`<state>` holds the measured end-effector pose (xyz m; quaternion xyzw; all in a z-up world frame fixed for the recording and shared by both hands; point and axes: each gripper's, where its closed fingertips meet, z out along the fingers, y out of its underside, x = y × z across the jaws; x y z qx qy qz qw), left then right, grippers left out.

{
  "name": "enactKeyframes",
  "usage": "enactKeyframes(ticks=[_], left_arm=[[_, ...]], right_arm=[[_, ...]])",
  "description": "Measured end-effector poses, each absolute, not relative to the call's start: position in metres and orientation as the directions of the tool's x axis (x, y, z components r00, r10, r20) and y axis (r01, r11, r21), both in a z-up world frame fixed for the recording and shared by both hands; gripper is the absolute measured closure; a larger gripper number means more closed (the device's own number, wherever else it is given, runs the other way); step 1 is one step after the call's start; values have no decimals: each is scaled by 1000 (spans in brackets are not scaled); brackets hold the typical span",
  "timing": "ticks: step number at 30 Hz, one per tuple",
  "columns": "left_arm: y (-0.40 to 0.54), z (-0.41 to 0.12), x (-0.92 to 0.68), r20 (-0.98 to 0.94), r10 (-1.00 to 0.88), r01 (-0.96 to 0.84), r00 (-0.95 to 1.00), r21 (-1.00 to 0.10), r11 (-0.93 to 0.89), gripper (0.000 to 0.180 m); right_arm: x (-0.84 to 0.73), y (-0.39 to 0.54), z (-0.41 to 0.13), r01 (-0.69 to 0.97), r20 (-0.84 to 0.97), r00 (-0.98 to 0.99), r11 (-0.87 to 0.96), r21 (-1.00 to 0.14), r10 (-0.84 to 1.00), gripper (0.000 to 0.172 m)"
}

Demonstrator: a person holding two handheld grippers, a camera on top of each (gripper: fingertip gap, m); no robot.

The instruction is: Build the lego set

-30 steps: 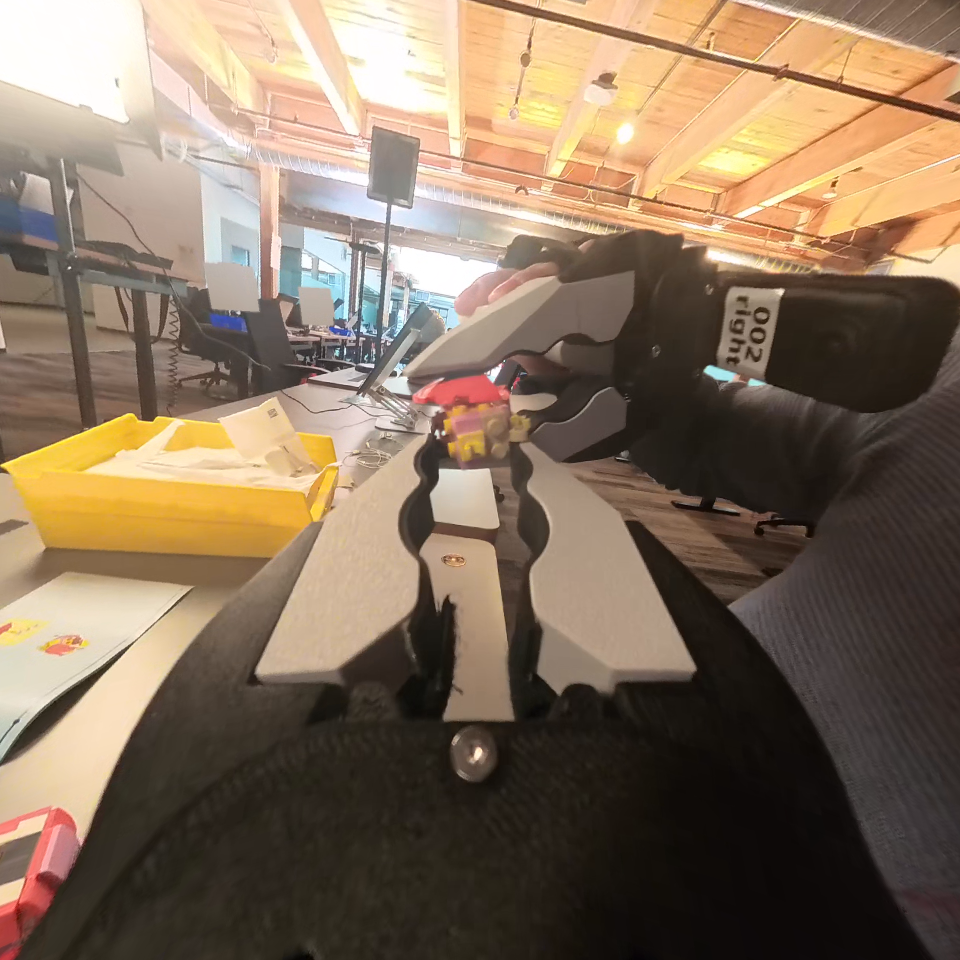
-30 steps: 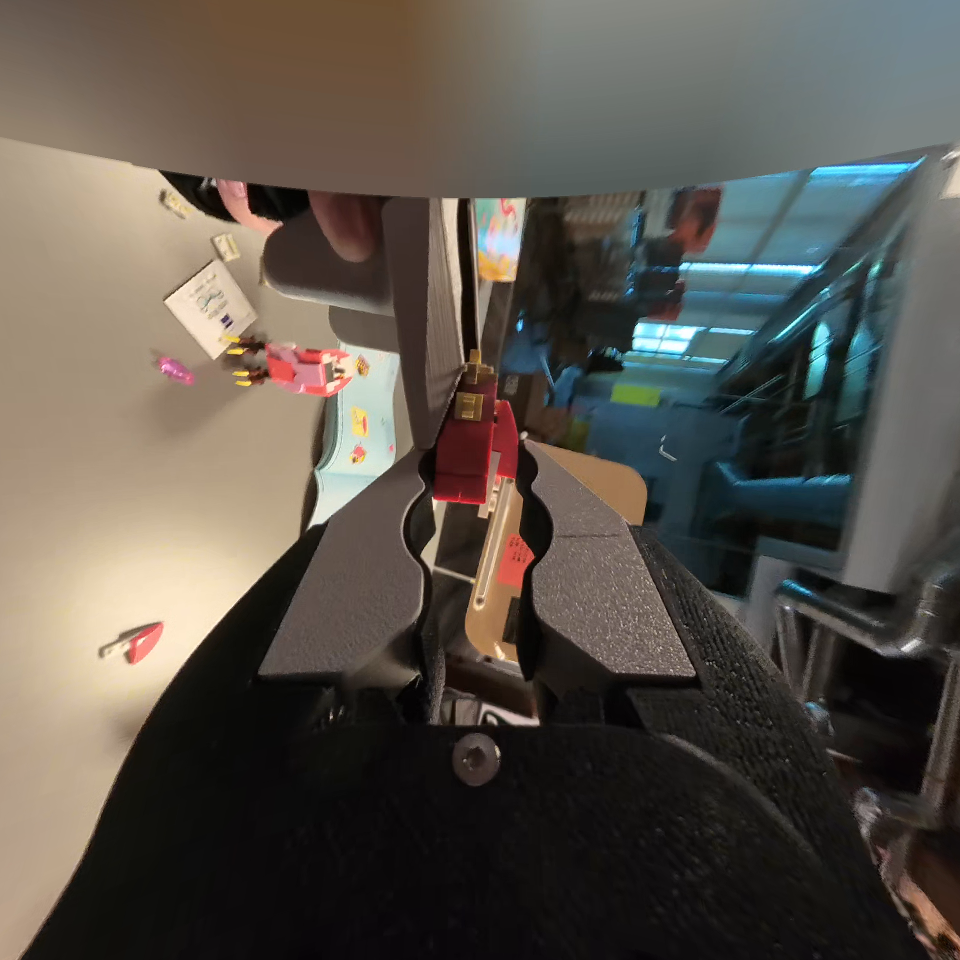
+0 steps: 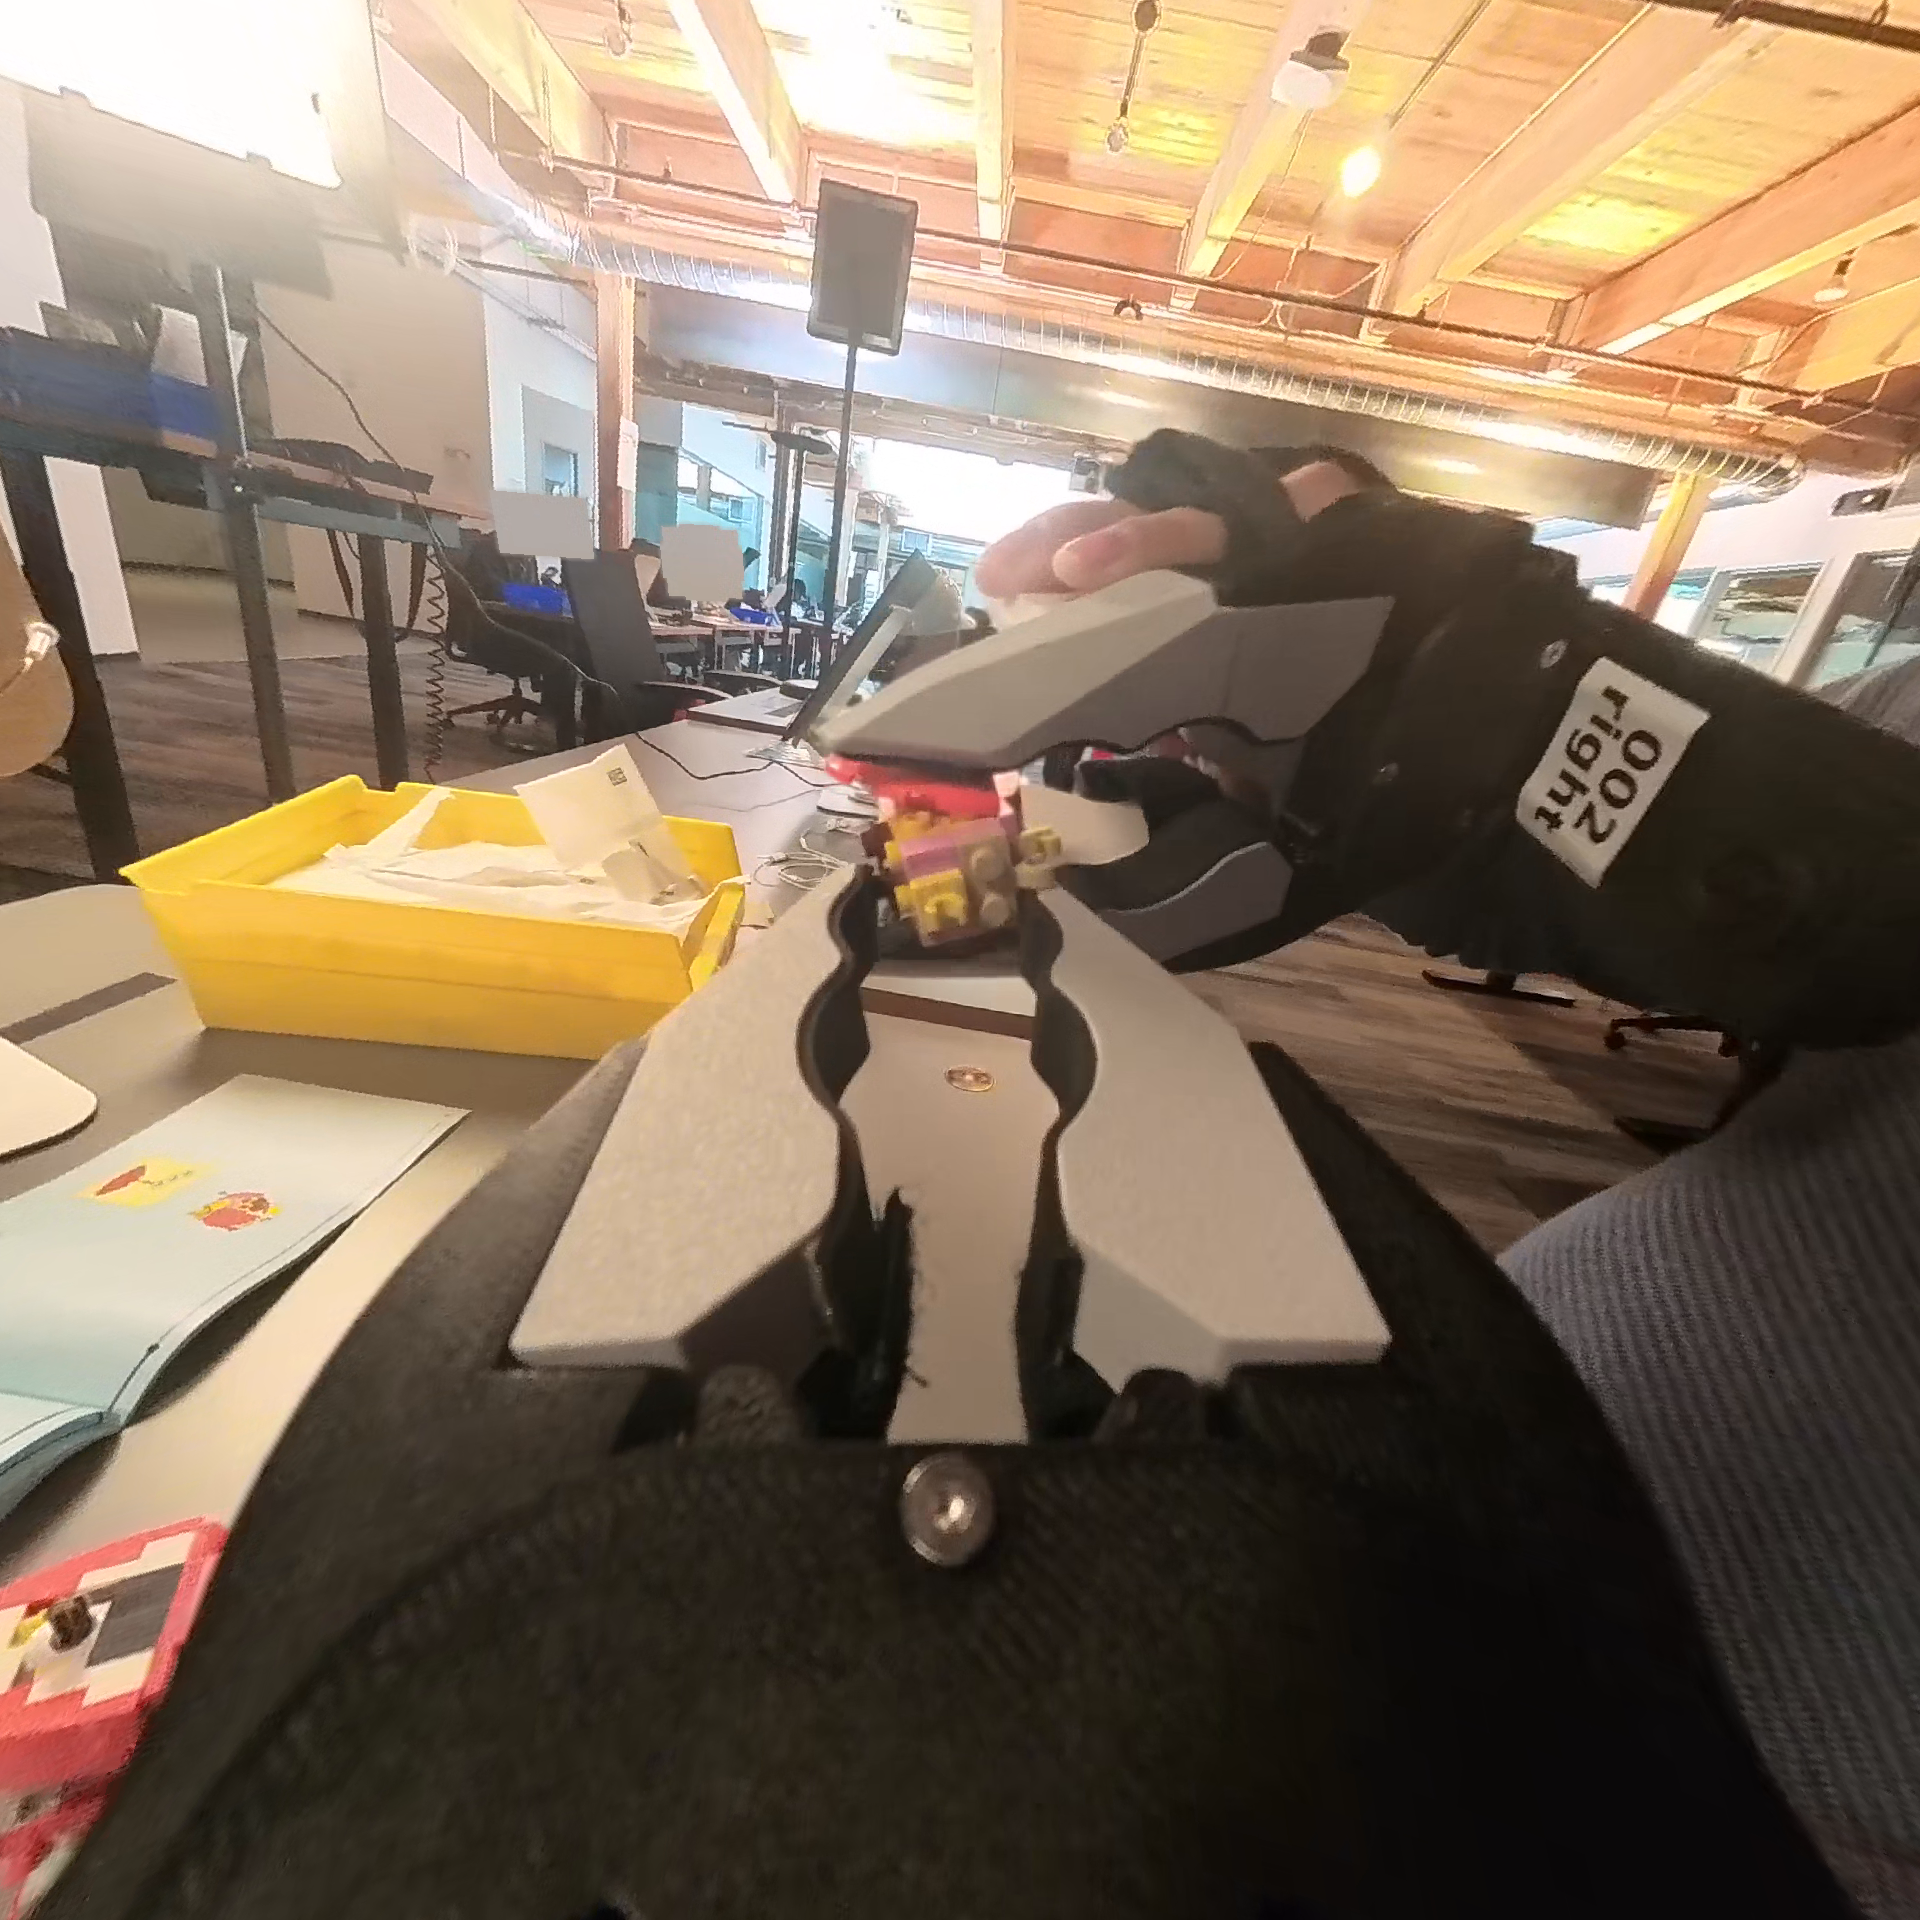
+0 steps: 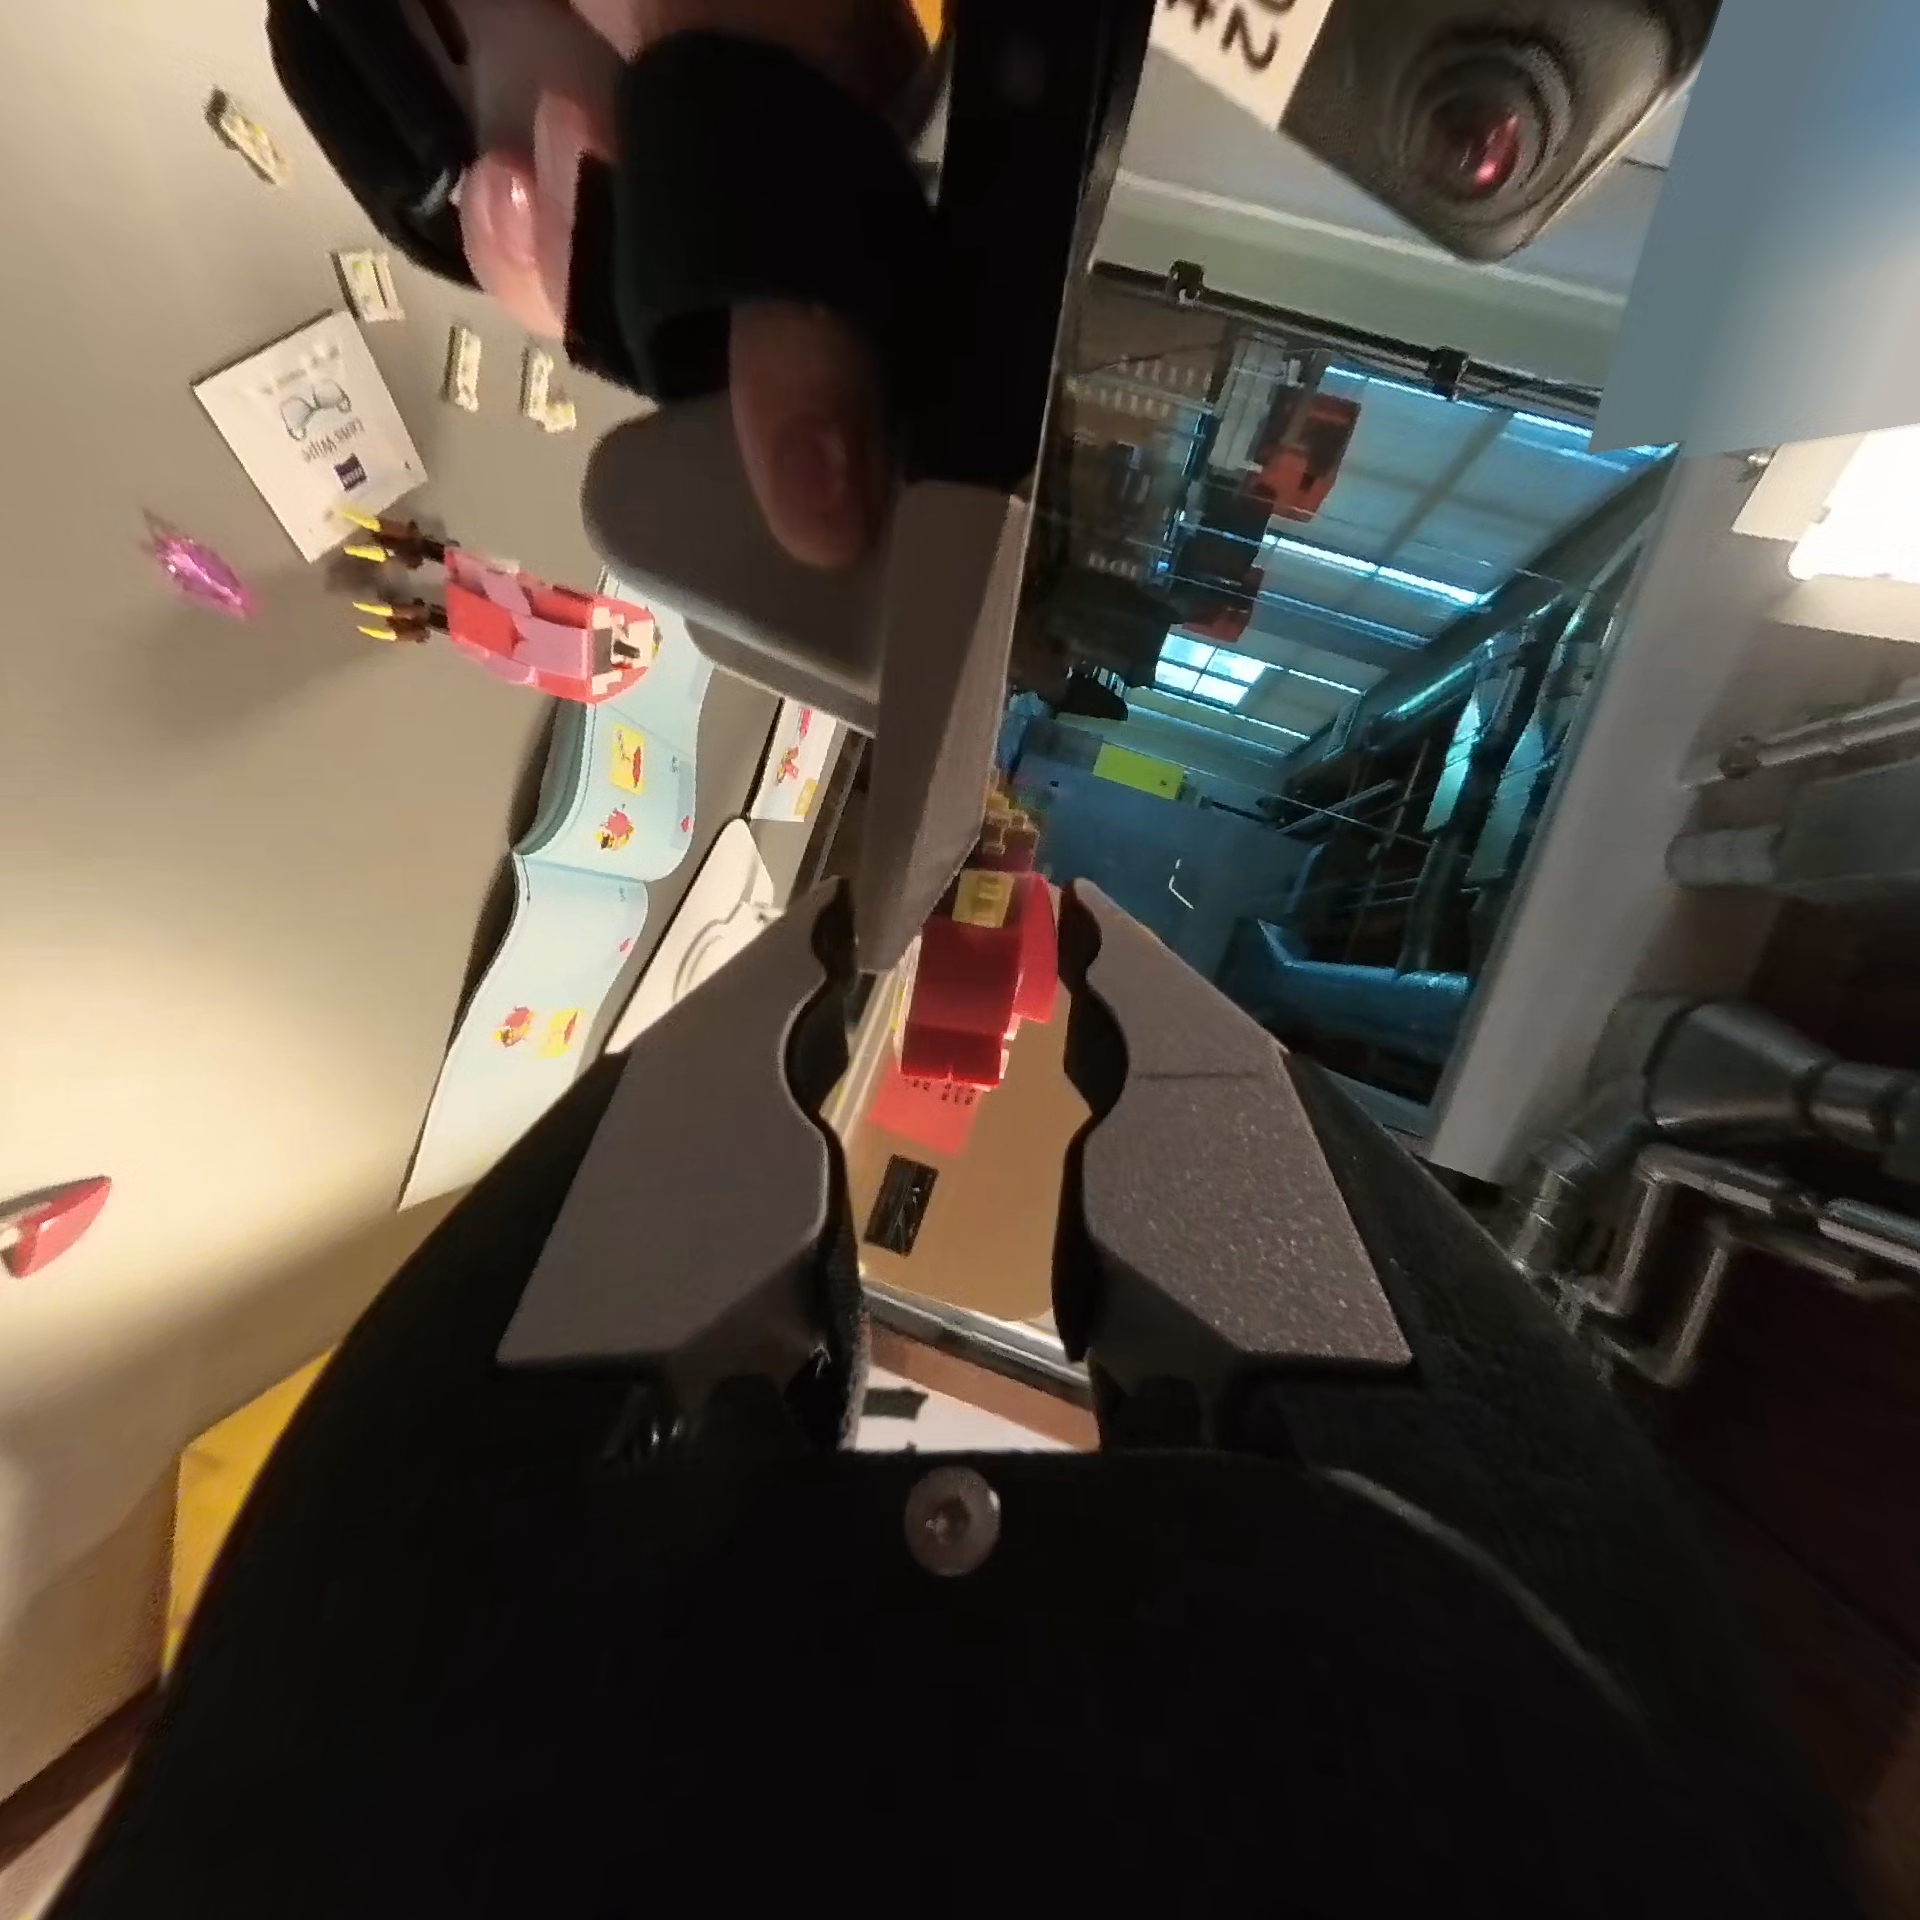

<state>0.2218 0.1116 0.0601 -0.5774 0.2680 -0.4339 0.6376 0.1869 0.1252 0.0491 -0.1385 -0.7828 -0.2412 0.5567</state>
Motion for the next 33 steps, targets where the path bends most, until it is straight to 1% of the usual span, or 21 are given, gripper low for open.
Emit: enactKeyframes(ticks=[1, 2, 8, 13, 20, 24, 33], left_arm=[[112, 60, 222, 159, -863, 242, 479, -969, -44, 156], [112, 60, 222, 155, -861, 236, 484, -971, -42, 156], [109, 62, 220, 124, -853, 222, 507, -975, -10, 156], [107, 64, 221, 93, -848, 208, 522, -978, 21, 156], [107, 63, 223, 82, -848, 209, 523, -977, 34, 157], [108, 64, 222, 102, -856, 243, 507, -970, 29, 156], [101, 70, 221, 97, -891, 314, 443, -948, 53, 156]], right_arm=[[186, 124, 50, 481, 940, -337, 849, 217, -50, 134], [186, 124, 52, 485, 943, -329, 848, 214, -50, 139], [185, 124, 59, 489, 955, -294, 863, 131, 21, 143], [186, 120, 63, 464, 955, -295, 870, 166, -25, 144], [187, 119, 62, 450, 942, -334, 871, 196, -39, 144], [186, 120, 63, 469, 953, -301, 874, 125, 25, 142], [181, 110, 67, 453, 966, -246, 891, 38, 84, 136]])
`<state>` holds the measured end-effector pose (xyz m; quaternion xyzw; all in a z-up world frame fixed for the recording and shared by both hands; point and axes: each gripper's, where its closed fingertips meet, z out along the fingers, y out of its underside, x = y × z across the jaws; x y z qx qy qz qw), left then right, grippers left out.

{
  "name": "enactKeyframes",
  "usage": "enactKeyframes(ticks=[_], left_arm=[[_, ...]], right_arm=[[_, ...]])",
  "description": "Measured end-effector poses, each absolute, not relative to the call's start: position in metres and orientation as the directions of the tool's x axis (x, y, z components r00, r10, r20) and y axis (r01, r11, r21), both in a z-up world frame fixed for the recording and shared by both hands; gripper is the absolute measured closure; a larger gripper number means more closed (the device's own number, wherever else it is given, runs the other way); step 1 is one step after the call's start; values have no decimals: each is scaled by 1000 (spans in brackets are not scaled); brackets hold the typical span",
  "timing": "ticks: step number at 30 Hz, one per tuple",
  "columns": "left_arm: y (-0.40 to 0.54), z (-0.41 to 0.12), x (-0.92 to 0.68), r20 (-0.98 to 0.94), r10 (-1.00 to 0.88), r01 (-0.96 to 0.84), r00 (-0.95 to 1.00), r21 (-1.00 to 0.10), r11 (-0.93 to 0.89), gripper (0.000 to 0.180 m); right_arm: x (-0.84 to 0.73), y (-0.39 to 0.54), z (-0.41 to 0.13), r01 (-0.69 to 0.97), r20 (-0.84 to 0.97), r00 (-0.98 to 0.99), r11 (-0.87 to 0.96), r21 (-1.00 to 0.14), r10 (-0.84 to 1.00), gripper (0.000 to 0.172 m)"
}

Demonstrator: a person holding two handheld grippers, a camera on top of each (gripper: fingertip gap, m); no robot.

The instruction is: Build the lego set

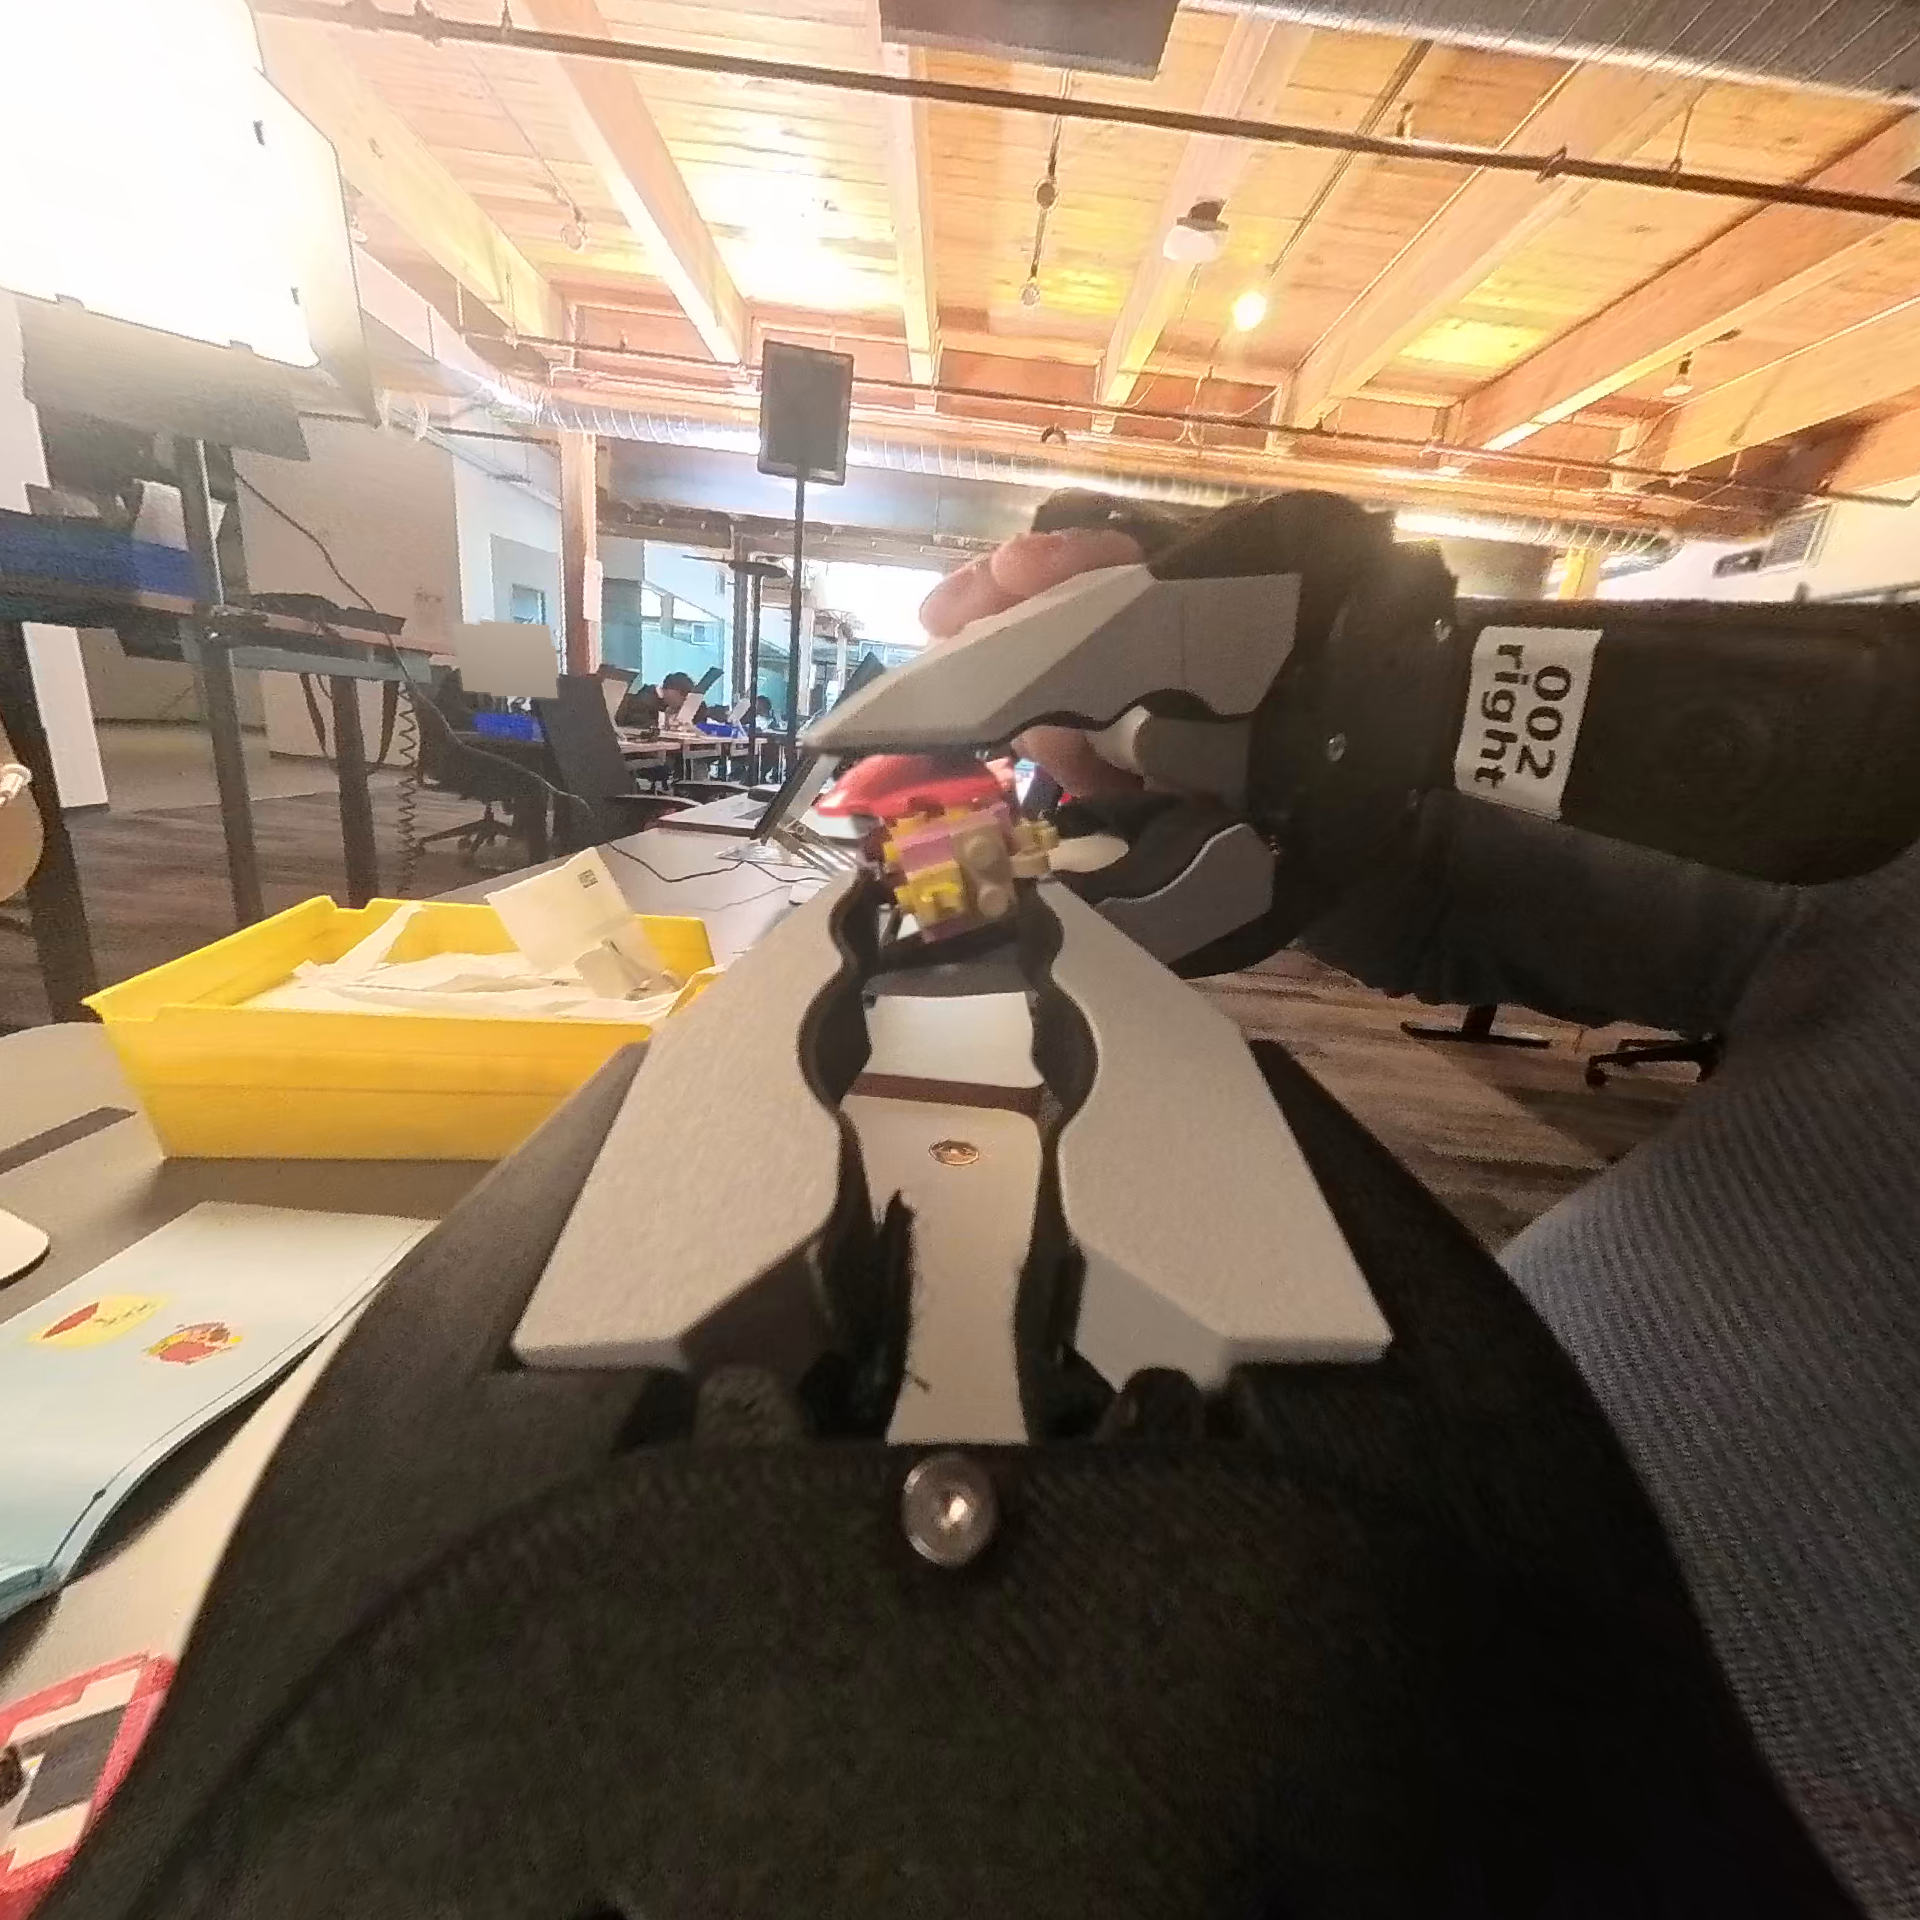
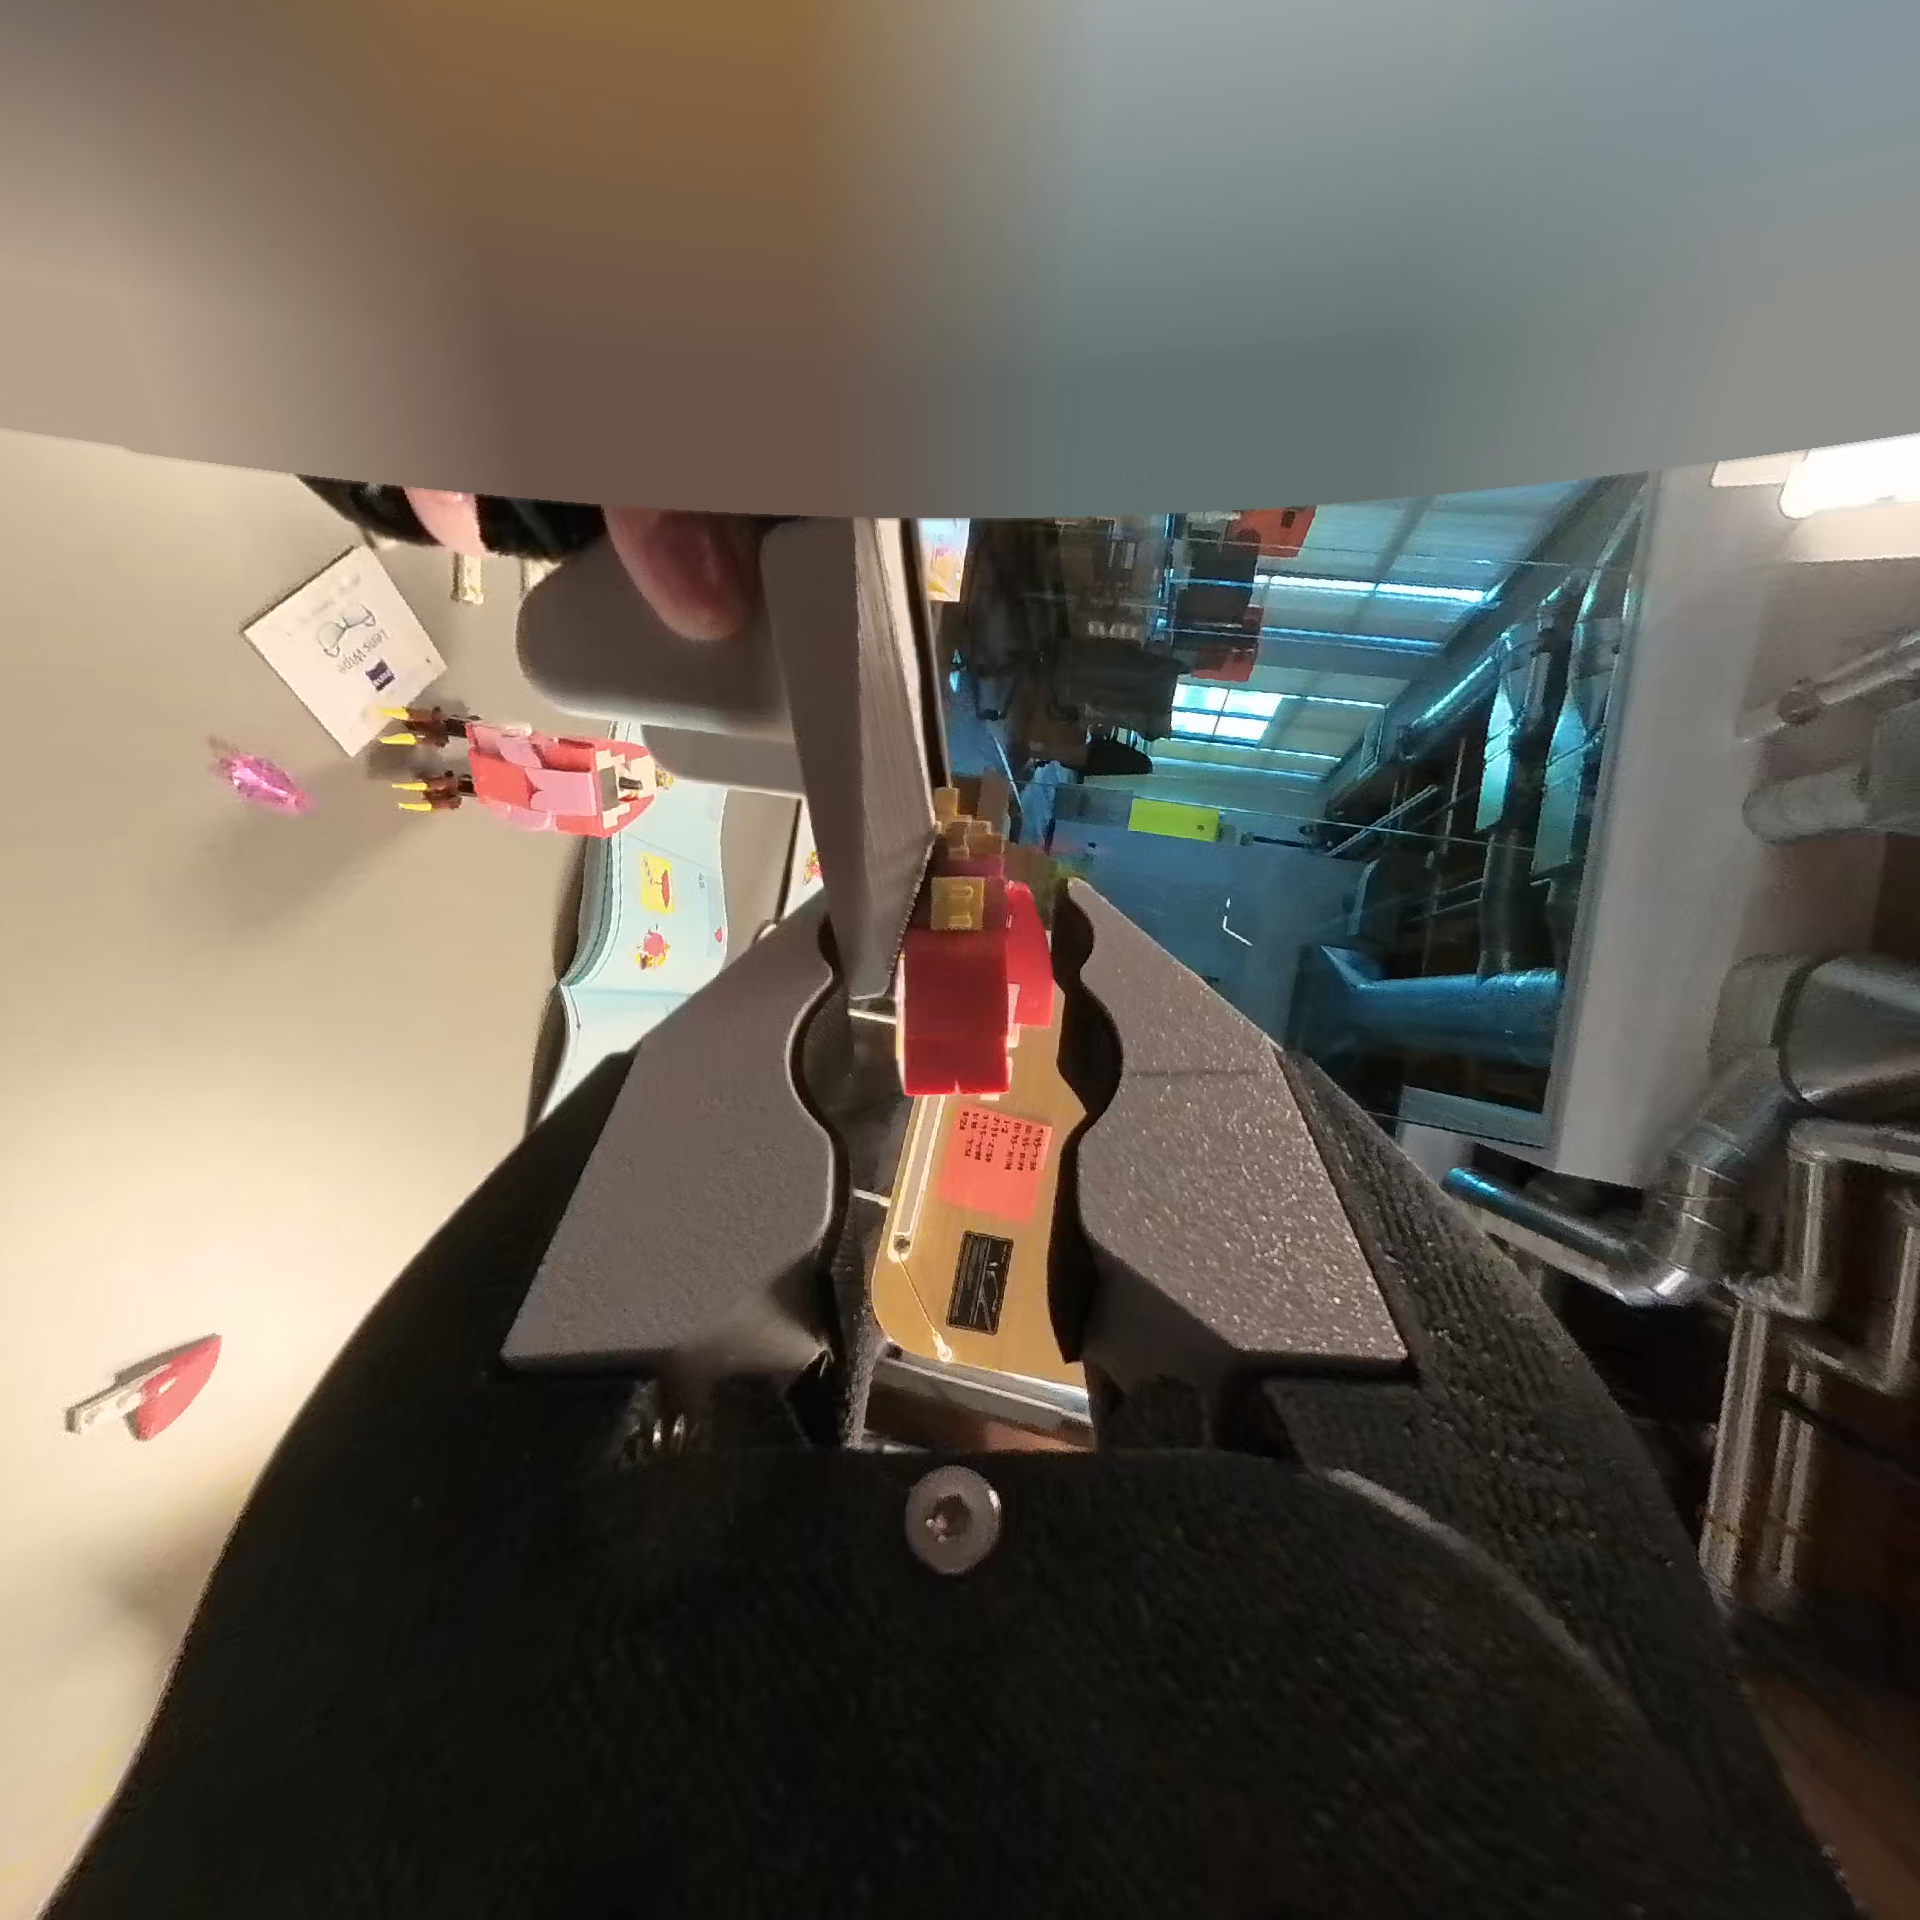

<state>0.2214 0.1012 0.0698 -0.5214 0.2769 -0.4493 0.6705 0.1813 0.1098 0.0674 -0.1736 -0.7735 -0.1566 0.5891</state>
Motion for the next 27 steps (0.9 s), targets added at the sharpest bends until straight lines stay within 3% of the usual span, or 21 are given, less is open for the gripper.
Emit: enactKeyframes(ticks=[10, 18, 27], left_arm=[[97, 76, 221, -17, -835, 241, 550, -954, 178, 156], [112, 71, 216, -68, -723, 134, 688, -967, 219, 156], [118, 67, 212, -107, -676, 93, 730, -963, 253, 156]], right_arm=[[185, 112, 74, 486, 972, -229, 872, 68, 52, 139], [188, 129, 75, 605, 962, -259, 761, 235, -91, 140], [186, 130, 72, 622, 965, -241, 748, 233, -100, 139]])
